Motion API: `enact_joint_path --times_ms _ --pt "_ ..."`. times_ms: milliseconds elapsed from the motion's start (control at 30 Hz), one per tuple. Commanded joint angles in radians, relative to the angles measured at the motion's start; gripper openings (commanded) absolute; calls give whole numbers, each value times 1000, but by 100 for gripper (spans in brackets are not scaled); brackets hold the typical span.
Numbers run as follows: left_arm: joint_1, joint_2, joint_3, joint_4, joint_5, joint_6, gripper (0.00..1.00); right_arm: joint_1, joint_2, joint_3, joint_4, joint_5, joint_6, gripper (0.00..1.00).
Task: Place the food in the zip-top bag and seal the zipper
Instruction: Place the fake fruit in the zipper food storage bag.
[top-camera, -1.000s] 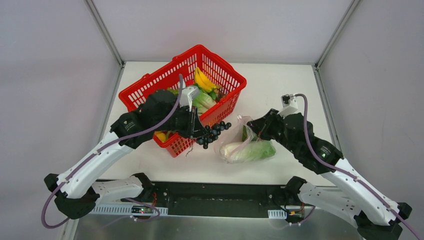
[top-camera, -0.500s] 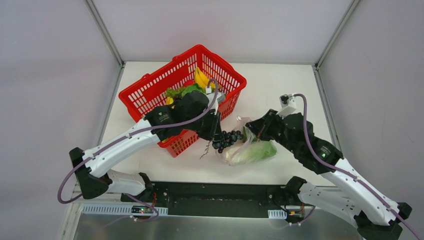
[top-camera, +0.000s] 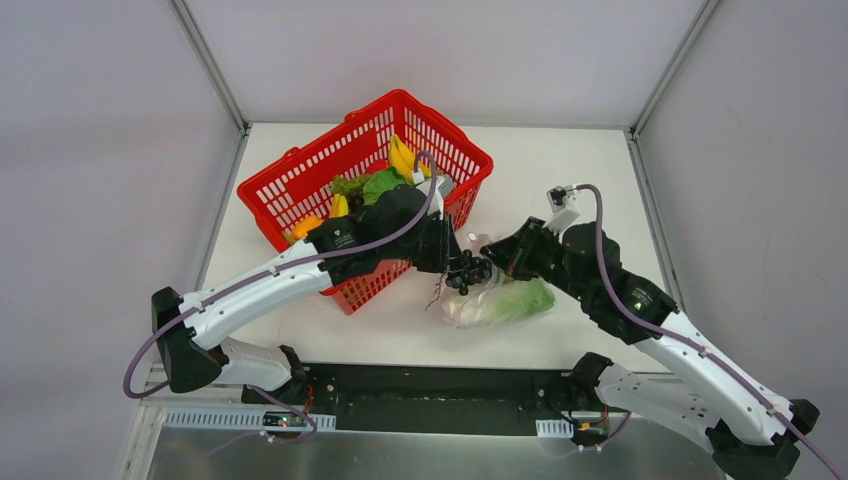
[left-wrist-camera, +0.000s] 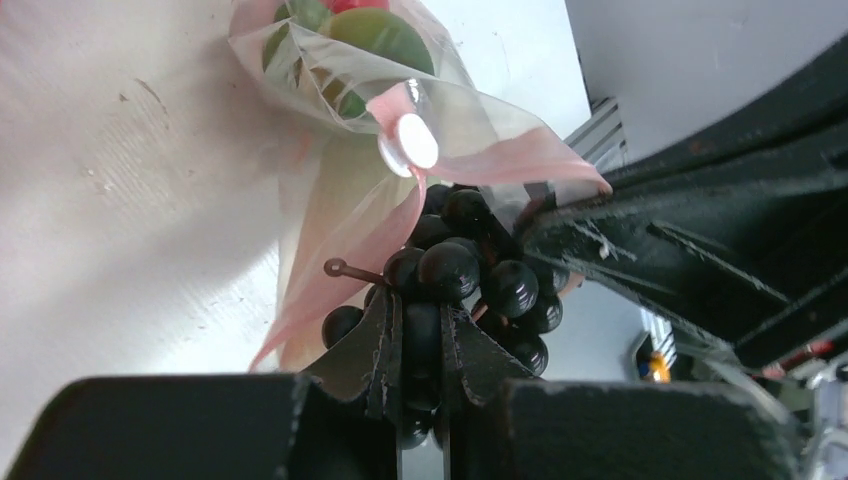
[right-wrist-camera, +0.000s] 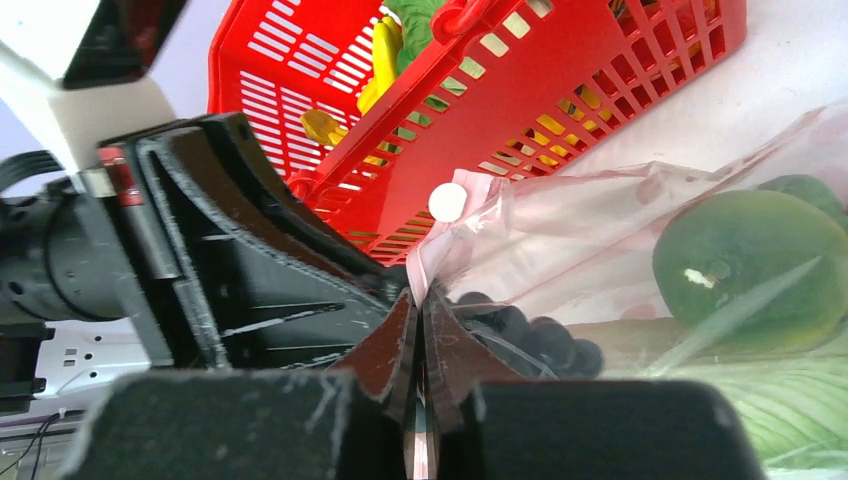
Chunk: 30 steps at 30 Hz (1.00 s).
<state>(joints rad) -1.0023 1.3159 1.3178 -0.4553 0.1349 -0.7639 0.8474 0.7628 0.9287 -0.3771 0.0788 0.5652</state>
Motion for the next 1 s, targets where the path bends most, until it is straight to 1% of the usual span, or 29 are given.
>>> enact_joint_path --times_ms 0,100,167,233,367,467,500,600,733,767,833,967 --pt "-11 9 -51 222 -31 -145 0 3 -12 -14 126 -69 36 2" --pt "-10 27 -117 355 -15 -224 0 3 -11 -25 149 -70 58 2" --pt "-10 34 -144 428 -17 -259 0 3 -11 -32 161 -109 63 2" --pt "-11 40 -143 448 -21 -261 0 3 -11 -33 162 -116 68 2" --pt "-11 25 -125 396 -95 -211 0 3 -26 -36 164 -110 81 2" --pt "-9 16 -60 231 -183 -153 0 3 -40 -34 152 -87 88 2" --pt "-10 11 -40 192 -199 -135 0 4 -47 -37 150 -54 88 2" --pt "-11 -14 -40 124 -252 -122 0 2 -61 -39 151 -22 91 2" --pt "-11 -38 -71 131 -291 -136 0 4 -53 -41 163 -40 109 3" --pt "-10 -36 -64 134 -294 -137 0 4 -49 -43 170 -50 117 2" --pt "-12 -21 -36 137 -295 -134 0 2 -53 -52 175 -23 173 1" --pt "-21 10 10 164 -317 -126 1 4 -96 -129 305 -10 269 1"
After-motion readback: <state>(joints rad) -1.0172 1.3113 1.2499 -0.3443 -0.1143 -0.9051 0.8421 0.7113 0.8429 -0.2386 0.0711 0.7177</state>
